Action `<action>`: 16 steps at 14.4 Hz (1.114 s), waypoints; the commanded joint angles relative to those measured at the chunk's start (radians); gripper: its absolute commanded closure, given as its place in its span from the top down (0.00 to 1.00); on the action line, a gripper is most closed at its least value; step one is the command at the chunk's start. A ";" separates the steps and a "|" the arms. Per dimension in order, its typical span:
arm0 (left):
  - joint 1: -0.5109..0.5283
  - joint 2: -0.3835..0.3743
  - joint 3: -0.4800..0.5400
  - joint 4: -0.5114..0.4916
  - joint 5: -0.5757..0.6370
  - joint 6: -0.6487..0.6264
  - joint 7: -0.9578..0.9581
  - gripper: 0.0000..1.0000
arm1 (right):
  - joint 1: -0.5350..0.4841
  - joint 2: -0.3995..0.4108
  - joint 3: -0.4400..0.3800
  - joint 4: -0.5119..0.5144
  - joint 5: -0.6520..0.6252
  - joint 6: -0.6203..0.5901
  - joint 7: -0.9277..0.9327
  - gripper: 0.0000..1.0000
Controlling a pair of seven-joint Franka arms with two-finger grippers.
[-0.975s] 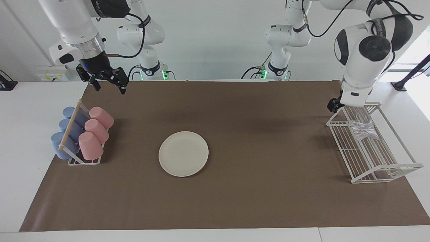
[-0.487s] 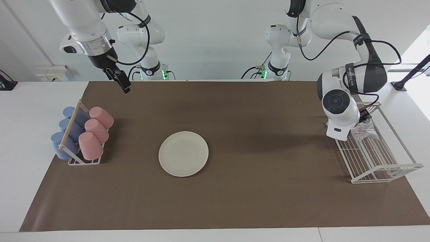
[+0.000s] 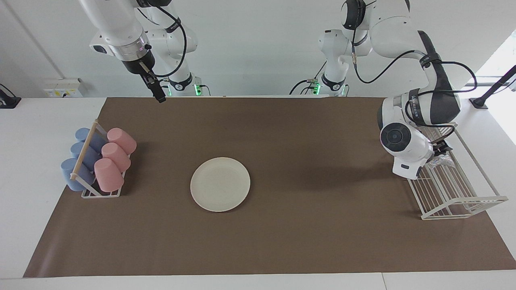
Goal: Wipe plate with sponge
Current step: 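Lift the scrubber out of the rack while the right gripper moves toward the plate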
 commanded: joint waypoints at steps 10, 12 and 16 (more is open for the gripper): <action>-0.008 -0.001 0.010 0.034 -0.008 -0.030 0.004 0.00 | 0.041 -0.034 0.003 -0.069 0.016 0.143 0.113 1.00; -0.005 -0.018 0.011 0.075 -0.071 -0.087 0.005 0.00 | 0.044 -0.031 0.003 -0.069 0.016 0.237 0.147 1.00; -0.002 -0.035 0.020 0.323 -0.354 -0.317 0.010 0.00 | 0.093 -0.046 0.003 -0.110 0.016 0.302 0.213 1.00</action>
